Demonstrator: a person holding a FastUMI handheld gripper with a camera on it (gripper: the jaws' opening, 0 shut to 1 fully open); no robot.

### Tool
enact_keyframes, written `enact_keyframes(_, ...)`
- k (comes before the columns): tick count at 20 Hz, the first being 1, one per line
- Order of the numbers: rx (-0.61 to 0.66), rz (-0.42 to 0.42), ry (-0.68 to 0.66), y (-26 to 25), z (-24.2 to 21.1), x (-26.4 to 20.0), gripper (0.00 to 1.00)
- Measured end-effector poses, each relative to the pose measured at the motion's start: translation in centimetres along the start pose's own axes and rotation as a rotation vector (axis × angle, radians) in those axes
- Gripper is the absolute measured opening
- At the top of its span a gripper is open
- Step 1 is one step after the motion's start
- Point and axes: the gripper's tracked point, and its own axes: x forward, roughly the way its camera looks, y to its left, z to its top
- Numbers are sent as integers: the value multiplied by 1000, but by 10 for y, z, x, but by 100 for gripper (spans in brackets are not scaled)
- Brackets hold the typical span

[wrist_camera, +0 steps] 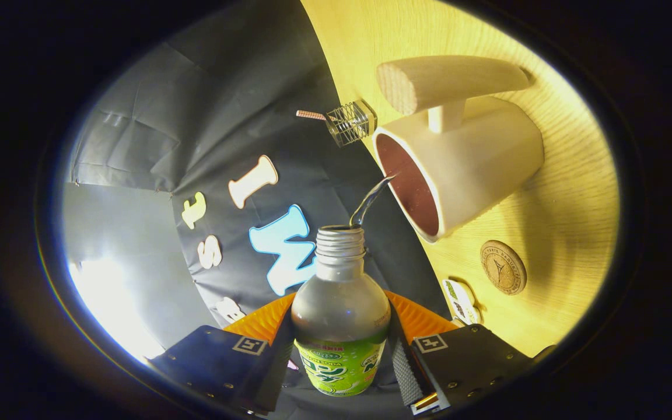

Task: Take the bottle from table, then pour the juice into the cup, finally place the bottle on the coaster

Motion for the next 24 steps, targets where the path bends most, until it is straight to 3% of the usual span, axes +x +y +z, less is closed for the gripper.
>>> enact_keyframes(24,75,17,-19,3,3,5,76)
